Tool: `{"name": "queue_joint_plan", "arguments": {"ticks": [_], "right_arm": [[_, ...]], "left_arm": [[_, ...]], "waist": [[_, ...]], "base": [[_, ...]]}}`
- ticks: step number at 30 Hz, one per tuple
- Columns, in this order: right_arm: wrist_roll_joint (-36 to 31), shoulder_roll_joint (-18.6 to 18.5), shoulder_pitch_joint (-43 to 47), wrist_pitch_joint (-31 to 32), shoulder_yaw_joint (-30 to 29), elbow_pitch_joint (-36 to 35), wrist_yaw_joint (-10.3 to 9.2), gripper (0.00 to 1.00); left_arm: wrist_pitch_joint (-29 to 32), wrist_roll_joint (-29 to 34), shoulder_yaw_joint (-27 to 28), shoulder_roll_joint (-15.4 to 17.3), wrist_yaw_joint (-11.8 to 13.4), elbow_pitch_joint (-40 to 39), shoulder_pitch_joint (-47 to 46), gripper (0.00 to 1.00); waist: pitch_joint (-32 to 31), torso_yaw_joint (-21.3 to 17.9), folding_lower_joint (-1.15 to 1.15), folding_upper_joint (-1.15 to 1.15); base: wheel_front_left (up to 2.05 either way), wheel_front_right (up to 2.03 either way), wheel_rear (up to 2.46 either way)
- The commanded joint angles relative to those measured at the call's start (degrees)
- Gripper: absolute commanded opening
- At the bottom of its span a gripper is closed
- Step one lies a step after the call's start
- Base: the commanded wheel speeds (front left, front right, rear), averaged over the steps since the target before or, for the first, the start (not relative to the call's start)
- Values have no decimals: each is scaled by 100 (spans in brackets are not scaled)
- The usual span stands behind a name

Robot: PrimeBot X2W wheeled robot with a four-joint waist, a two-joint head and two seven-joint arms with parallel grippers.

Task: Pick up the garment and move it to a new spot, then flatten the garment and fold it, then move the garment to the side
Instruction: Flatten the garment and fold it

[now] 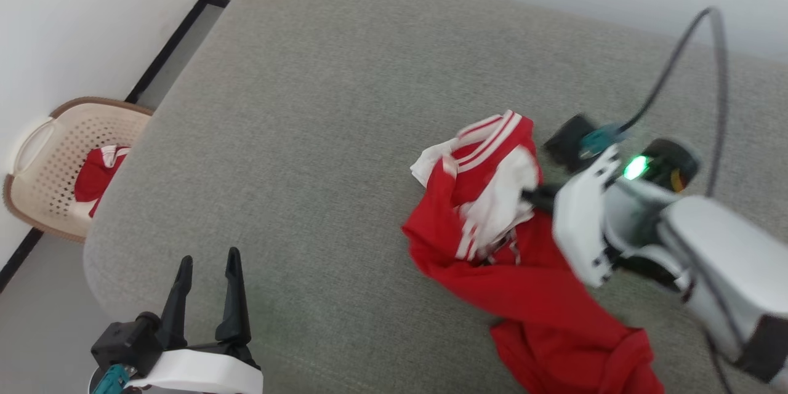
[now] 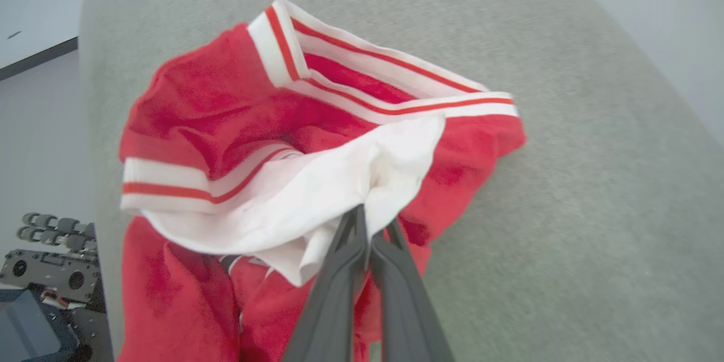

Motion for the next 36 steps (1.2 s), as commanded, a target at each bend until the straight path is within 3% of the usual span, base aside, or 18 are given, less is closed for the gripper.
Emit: {"name": "queue_joint_plan", "arguments": {"ticks": [1,10,17,18,20,28,36], "right_arm": [[51,-114,-82,-37,-104,-53,-4,0],[144,-904,254,-10,-1111,-188,-3,0],[57,-882,809,77,-1631,-5,-3,0],[0,-845,876,58,-1664,33,-3,30],[-120,-783,965,3,-1698,5,-3,100],[-407,-866,1182,-34,-1891,-652,-3,100],[-508,-962,1154,515,-1903,-1461,-3,100]], "left_arm": [[-30,44,37,-4,15,-29,21,100],[-30,84,95,-2,33,-85,42,100],[-30,93,83,-2,-6,-68,-35,100],[-30,89,74,-2,-9,-65,-46,100],[-30,80,58,-2,-14,-60,-68,100],[-30,87,88,-2,-3,-65,-54,100],[-30,69,33,-3,1,-56,-72,100]], "waist": [[-4,-67,0,0],[-15,-330,0,0],[14,-432,0,0],[22,-434,0,0],[38,-434,0,0],[73,-423,0,0],[97,-341,0,0]], "base": [[0,0,0],[0,0,0],[0,0,0],[0,0,0],[0,0,0],[0,0,0],[0,0,0]]}}
